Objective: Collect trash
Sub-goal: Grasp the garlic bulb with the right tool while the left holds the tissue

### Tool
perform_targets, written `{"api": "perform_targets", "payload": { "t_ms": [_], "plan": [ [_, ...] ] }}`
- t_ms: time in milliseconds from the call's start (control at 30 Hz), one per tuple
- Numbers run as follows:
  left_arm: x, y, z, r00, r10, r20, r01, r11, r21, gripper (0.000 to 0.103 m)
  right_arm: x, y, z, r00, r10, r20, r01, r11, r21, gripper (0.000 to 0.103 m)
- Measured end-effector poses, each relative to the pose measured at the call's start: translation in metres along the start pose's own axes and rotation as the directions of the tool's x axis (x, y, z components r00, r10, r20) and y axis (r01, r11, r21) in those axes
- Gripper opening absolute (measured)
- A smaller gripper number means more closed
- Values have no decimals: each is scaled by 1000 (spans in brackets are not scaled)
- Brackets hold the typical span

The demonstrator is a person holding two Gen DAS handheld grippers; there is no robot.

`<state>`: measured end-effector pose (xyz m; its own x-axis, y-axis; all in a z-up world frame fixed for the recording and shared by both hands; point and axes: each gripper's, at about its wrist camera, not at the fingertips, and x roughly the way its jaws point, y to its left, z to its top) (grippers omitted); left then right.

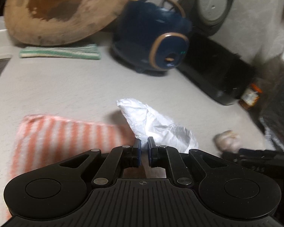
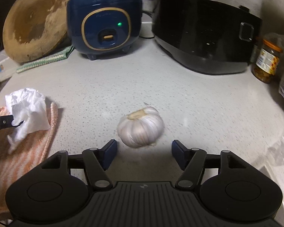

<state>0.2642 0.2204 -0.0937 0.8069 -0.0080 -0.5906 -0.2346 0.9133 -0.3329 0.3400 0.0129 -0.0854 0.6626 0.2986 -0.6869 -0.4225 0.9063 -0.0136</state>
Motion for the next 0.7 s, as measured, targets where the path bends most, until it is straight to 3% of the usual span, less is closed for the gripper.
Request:
{"api": "perform_targets", "payload": {
  "t_ms": [233,500,567,600,700],
  "plan": [
    [7,-12,0,990,-138,-35,139,990,30,10,-6,-6,-3,997,-66,29,64,996,66,75],
    [22,-4,7,960,-267,-88,270,962,35,10,20,26,22,986,-167,5,167,986,7,74],
    [27,0,7,952,-288,-105,292,956,21,10,25,28,24,983,-186,-5,186,982,32,68],
    [29,2,6,948,-297,-112,300,954,14,10,24,28,25,982,-189,-8,189,980,58,54],
    [33,7,4,938,-321,-131,324,946,1,10,17,25,25,983,-183,-22,184,975,127,54]
  ]
}}
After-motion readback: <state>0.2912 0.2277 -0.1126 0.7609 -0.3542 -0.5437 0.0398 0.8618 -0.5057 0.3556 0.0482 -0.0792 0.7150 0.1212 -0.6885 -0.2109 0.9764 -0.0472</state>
